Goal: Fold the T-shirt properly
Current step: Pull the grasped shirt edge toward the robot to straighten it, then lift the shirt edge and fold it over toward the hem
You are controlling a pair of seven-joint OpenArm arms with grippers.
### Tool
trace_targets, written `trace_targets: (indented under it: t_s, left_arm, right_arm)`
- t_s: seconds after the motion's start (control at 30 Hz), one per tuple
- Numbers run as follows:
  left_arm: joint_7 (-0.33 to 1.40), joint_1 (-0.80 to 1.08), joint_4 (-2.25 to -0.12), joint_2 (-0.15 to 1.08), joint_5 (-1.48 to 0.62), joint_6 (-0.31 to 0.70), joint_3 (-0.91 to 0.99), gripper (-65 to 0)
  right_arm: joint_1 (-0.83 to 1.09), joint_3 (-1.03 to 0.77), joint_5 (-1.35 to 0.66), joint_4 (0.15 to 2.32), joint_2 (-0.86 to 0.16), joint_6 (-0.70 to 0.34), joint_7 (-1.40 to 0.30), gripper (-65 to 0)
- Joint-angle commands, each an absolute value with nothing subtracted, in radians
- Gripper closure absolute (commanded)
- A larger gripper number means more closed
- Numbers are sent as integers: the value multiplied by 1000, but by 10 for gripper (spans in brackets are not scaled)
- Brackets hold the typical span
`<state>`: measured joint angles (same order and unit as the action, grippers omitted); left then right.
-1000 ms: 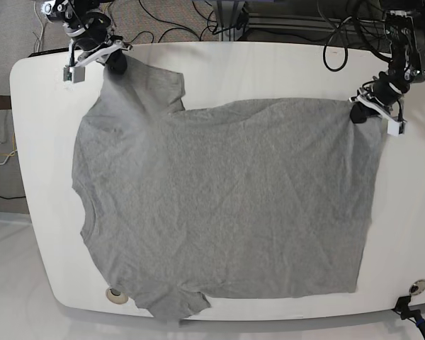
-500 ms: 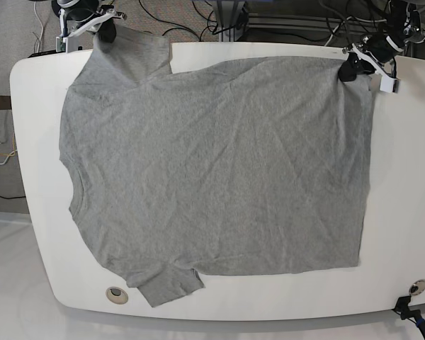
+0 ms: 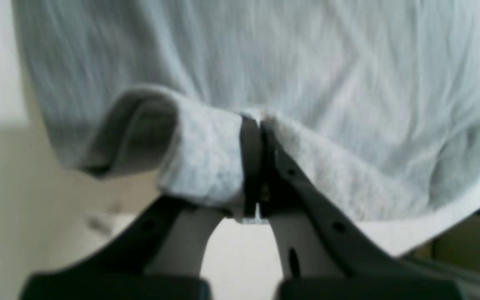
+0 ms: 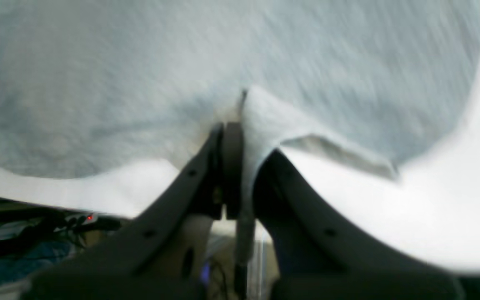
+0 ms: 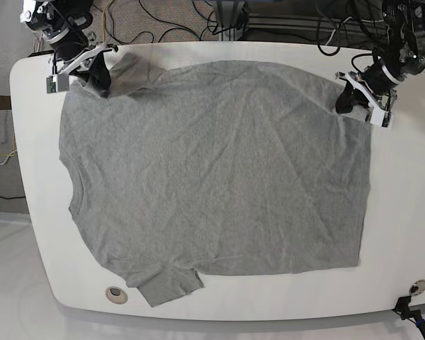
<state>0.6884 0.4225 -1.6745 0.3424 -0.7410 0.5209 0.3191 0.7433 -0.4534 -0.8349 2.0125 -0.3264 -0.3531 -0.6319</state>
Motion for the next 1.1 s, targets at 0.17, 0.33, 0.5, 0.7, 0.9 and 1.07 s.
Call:
trace_targets:
  t_s: [0.17, 0.33, 0.5, 0.7, 0.9, 1.07]
  left_arm:
    - [671, 314, -1650, 315, -753, 521, 375, 0]
    - [671, 220, -1529, 315, -753, 521, 371, 0]
    - [671, 136, -1405, 318, -753, 521, 371, 0]
    - [671, 82, -1402, 320, -753, 521, 372, 0]
    - [673, 18, -1402, 320, -753, 521, 372, 0]
    - [673, -22, -1402, 320, -753, 521, 375, 0]
  right_arm:
    - [568, -455, -839, 2002, -351, -377, -638, 0]
    - [403, -446, -839, 1897, -346, -377, -763, 0]
    - [289, -371, -839, 1808, -354, -371, -765, 0]
    - [199, -354, -839, 1732, -355, -371, -765, 0]
    - [122, -302, -737, 1692, -366, -375, -765, 0]
    - [71, -297, -630, 1681, -338, -377, -765, 0]
